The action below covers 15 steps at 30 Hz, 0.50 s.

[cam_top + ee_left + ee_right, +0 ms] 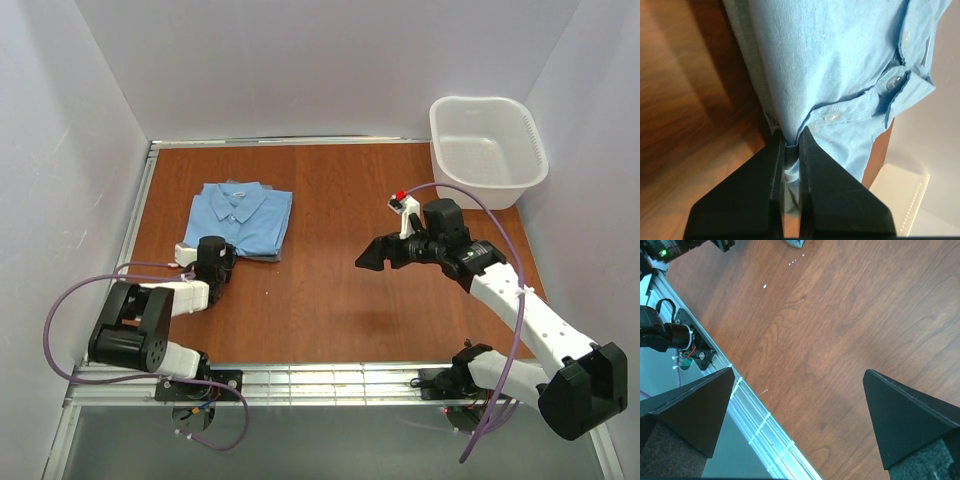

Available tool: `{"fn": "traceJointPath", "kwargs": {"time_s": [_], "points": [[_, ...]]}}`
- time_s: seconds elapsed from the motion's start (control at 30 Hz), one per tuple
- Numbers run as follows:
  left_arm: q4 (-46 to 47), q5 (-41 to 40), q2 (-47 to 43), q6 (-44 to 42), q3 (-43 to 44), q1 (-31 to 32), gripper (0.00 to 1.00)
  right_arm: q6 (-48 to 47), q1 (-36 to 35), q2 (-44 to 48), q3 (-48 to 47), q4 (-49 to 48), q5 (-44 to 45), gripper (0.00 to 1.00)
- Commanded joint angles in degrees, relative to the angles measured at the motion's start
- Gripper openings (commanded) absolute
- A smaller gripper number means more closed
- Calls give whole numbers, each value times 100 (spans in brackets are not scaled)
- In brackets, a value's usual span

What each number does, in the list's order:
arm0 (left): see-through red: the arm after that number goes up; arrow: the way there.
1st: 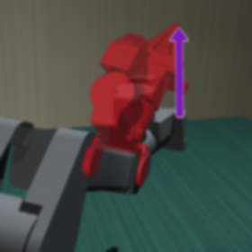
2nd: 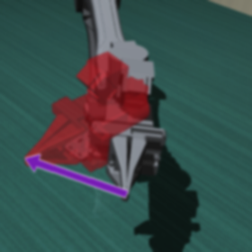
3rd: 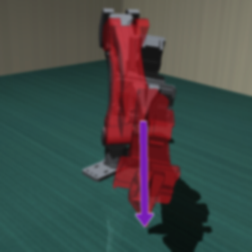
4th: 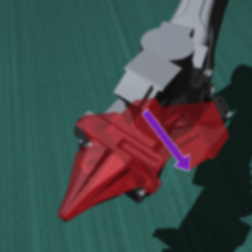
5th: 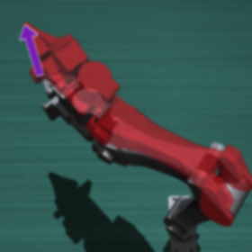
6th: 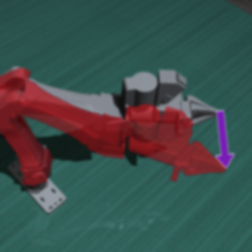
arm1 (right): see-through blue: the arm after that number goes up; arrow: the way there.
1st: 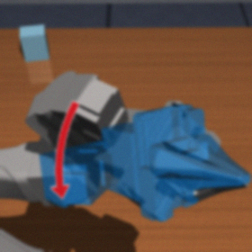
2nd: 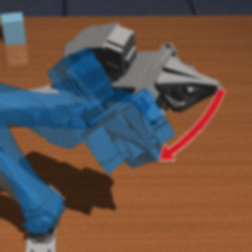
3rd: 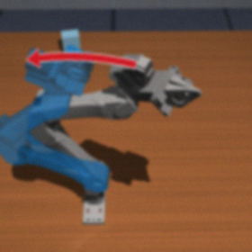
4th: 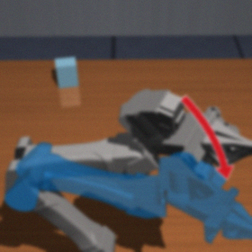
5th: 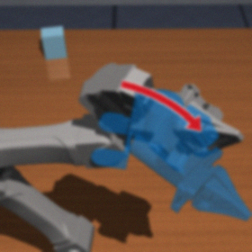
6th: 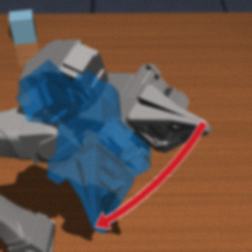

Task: Fold and stack the long sleeve shirts
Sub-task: Neatly place the folded shirt to the corner

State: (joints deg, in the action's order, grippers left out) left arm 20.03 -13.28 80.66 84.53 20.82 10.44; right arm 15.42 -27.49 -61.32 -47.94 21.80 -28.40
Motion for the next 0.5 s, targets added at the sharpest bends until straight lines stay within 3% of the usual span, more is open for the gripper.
{"fn": "traceJointPath", "kwargs": {"time_s": [0.0,0.2,0.47], "points": [[141,-536,457,90,404,-120,2,-294,50,-3,-443,279,98,98],[748,-27,1651,327,1081,-744,0,-680,94,32,-900,720,387,98],[537,589,2910,-666,2654,-1764,0,-918,156,-117,-1279,1054,625,98]]}}
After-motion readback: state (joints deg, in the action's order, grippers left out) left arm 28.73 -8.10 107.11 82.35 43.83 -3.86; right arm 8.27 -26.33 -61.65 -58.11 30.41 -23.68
